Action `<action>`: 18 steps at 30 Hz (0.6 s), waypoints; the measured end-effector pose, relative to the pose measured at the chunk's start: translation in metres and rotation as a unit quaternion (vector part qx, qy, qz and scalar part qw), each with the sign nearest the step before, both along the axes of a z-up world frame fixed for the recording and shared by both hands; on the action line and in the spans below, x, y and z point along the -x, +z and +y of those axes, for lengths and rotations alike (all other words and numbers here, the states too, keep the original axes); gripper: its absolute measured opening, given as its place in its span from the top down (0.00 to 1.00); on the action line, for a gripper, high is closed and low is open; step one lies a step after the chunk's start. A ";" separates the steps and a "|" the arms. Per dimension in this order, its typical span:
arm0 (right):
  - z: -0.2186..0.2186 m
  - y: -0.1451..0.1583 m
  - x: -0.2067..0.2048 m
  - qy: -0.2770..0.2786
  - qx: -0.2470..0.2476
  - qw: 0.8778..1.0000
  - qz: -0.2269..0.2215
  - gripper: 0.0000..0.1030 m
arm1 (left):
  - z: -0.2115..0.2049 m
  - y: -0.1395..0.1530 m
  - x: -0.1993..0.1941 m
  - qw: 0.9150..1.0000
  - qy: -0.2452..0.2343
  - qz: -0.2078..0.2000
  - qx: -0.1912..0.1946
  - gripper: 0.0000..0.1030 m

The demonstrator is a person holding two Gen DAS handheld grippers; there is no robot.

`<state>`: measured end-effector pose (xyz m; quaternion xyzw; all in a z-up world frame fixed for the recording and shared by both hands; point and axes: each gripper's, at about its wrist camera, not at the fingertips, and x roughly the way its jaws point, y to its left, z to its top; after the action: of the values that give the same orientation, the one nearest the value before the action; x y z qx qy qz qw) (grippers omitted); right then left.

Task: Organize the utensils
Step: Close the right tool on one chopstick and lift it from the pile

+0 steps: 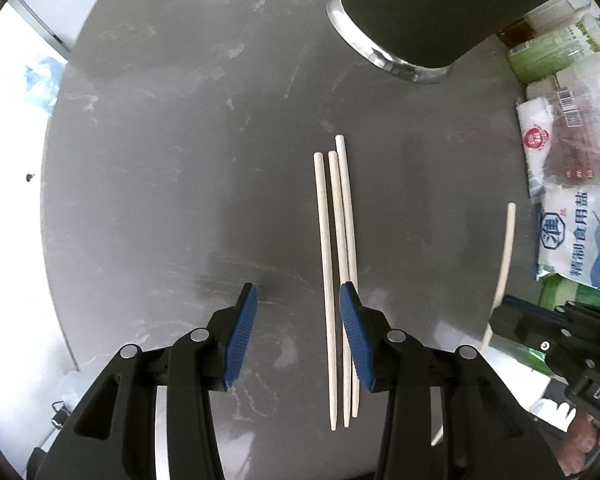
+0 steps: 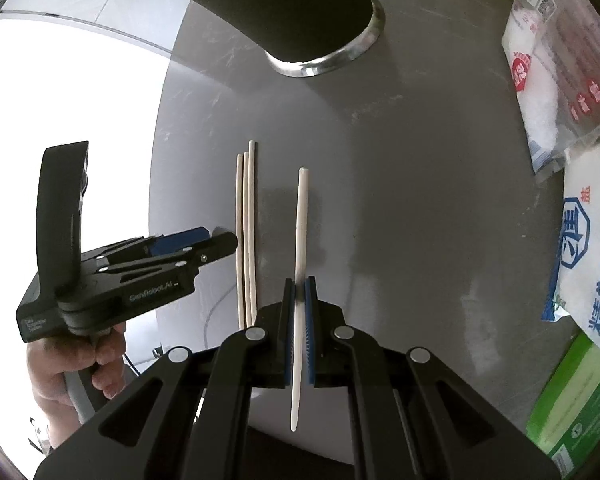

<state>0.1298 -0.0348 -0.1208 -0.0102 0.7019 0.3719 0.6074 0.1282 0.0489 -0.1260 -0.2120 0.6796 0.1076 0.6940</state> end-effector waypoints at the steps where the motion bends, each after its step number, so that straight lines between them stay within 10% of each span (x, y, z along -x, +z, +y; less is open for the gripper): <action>1: 0.002 0.000 0.001 0.002 -0.002 1.000 0.000 0.95 | 0.000 0.000 0.000 1.000 0.001 0.002 -0.006 0.61; 18: -0.004 -0.004 0.007 0.041 -0.021 0.999 0.001 0.95 | -0.032 -0.011 -0.009 0.997 -0.002 0.026 -0.070 0.60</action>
<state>0.1230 -0.0393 -0.1252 -0.0258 0.6934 0.4110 0.5913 0.1373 0.0171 -0.1369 -0.1586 0.6889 0.1591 0.6892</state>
